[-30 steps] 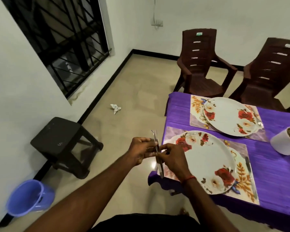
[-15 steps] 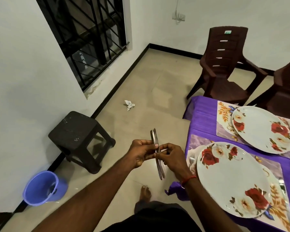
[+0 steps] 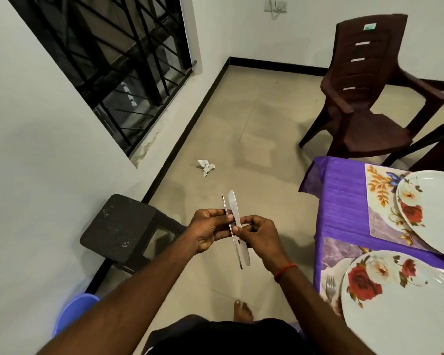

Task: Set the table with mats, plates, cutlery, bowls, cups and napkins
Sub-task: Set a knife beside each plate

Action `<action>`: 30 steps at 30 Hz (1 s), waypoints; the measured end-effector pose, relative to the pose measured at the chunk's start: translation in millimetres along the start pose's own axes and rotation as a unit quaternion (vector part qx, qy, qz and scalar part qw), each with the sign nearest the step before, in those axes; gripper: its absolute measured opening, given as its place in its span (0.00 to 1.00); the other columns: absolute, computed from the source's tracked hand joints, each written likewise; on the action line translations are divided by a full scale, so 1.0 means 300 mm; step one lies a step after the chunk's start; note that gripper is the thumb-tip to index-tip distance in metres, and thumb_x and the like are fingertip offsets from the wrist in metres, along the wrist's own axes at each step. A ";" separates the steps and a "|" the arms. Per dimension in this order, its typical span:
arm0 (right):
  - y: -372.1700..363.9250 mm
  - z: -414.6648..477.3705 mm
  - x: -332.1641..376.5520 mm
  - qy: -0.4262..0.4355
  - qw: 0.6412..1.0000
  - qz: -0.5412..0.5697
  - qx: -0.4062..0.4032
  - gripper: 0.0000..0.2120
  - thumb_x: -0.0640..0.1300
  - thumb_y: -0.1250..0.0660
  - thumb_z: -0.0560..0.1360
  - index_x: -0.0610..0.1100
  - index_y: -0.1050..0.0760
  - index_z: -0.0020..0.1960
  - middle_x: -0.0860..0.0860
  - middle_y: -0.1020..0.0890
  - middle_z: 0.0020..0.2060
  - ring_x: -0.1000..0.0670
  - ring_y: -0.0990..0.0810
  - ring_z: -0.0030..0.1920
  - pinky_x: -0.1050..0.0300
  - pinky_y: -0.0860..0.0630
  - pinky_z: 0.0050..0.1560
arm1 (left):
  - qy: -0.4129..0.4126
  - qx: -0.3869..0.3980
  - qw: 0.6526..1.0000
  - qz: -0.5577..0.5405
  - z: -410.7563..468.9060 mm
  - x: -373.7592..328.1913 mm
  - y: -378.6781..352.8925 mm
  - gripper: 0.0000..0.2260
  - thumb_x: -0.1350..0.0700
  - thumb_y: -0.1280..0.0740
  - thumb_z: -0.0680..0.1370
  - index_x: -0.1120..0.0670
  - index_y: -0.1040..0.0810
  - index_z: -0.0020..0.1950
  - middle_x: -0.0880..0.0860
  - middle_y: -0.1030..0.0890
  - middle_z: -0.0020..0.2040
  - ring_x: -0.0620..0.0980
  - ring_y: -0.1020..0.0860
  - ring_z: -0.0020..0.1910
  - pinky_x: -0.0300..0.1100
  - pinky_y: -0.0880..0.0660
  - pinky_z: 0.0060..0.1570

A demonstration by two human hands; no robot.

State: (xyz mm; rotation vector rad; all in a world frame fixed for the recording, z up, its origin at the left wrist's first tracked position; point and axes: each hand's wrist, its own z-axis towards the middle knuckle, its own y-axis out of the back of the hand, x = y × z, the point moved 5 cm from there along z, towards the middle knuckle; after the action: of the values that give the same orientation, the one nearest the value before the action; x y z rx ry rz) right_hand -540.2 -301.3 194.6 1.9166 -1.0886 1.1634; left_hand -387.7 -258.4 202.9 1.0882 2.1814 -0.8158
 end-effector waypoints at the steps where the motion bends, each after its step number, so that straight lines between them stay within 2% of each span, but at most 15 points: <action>1: -0.002 0.028 0.015 -0.004 1.000 0.003 -0.001 0.10 0.44 0.22 0.71 0.44 0.19 0.50 0.43 0.14 0.37 0.46 0.15 0.38 0.46 0.18 0.43 | 0.000 -0.001 1.000 -0.001 0.023 -0.024 0.008 0.09 0.70 0.30 0.77 0.68 0.20 0.57 0.65 0.15 0.50 0.61 0.14 0.47 0.52 0.15 0.45; 4: -0.012 0.101 0.053 -0.012 1.000 -0.002 -0.004 0.08 0.42 0.23 0.73 0.44 0.19 0.49 0.46 0.14 0.36 0.48 0.15 0.37 0.49 0.19 0.42 | 0.003 0.001 1.000 0.000 0.088 -0.090 0.033 0.12 0.69 0.28 0.76 0.67 0.21 0.59 0.66 0.15 0.52 0.63 0.15 0.49 0.56 0.17 0.51; 6: -0.022 0.150 0.076 -0.019 1.000 -0.002 -0.010 0.07 0.41 0.24 0.74 0.43 0.19 0.50 0.47 0.14 0.35 0.48 0.15 0.36 0.49 0.19 0.43 | 0.000 0.007 1.000 -0.006 0.136 -0.139 0.051 0.12 0.68 0.28 0.75 0.67 0.21 0.58 0.66 0.15 0.52 0.63 0.15 0.49 0.55 0.16 0.50; 9: -0.049 0.237 0.119 -0.027 0.999 0.010 -0.017 0.06 0.41 0.25 0.74 0.42 0.19 0.50 0.46 0.14 0.36 0.48 0.15 0.35 0.50 0.18 0.43 | -0.006 0.021 1.000 -0.012 0.219 -0.219 0.076 0.11 0.68 0.29 0.76 0.67 0.20 0.58 0.67 0.15 0.52 0.63 0.15 0.49 0.53 0.16 0.48; 15: -0.099 0.411 0.243 -0.032 0.996 0.065 -0.056 0.05 0.38 0.26 0.75 0.40 0.18 0.50 0.43 0.14 0.37 0.47 0.16 0.34 0.56 0.20 0.38 | -0.008 0.064 0.998 0.008 0.398 -0.401 0.102 0.11 0.68 0.29 0.77 0.67 0.21 0.59 0.65 0.15 0.53 0.63 0.15 0.52 0.54 0.17 0.51; 22: -0.164 0.595 0.349 -0.038 0.987 0.120 -0.099 0.06 0.38 0.26 0.74 0.39 0.19 0.51 0.42 0.14 0.39 0.47 0.17 0.36 0.44 0.18 0.49 | 0.008 0.122 0.992 0.036 0.581 -0.594 0.119 0.11 0.68 0.31 0.79 0.67 0.22 0.60 0.66 0.16 0.55 0.65 0.16 0.55 0.54 0.17 0.51; 24: -0.180 0.626 0.372 -0.041 0.985 0.130 -0.107 0.07 0.38 0.26 0.75 0.38 0.19 0.52 0.43 0.14 0.39 0.48 0.16 0.38 0.47 0.17 0.48 | 0.014 0.135 0.989 0.053 0.635 -0.627 0.114 0.12 0.67 0.31 0.78 0.67 0.22 0.61 0.67 0.16 0.55 0.67 0.17 0.55 0.55 0.17 0.53; 27: -0.172 0.663 0.401 -0.052 0.981 0.141 -0.122 0.07 0.38 0.27 0.75 0.38 0.19 0.53 0.42 0.13 0.41 0.48 0.15 0.38 0.56 0.18 0.41 | 0.031 0.143 0.988 0.057 0.693 -0.654 0.094 0.12 0.67 0.29 0.76 0.67 0.22 0.60 0.67 0.16 0.54 0.64 0.15 0.49 0.55 0.16 0.50; 30: -0.136 0.718 0.426 -0.056 0.977 0.147 -0.144 0.08 0.39 0.26 0.75 0.38 0.19 0.53 0.40 0.14 0.42 0.46 0.15 0.39 0.56 0.19 0.40 | 0.040 0.164 0.983 0.076 0.755 -0.686 0.054 0.11 0.68 0.28 0.76 0.67 0.21 0.58 0.66 0.16 0.53 0.64 0.15 0.48 0.54 0.16 0.48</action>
State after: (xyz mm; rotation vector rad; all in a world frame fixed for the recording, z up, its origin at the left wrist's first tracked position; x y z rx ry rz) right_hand -388.0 -502.9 219.4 1.6496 -1.5519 0.9905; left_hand -221.0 -515.5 195.4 1.4516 2.0422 -1.1032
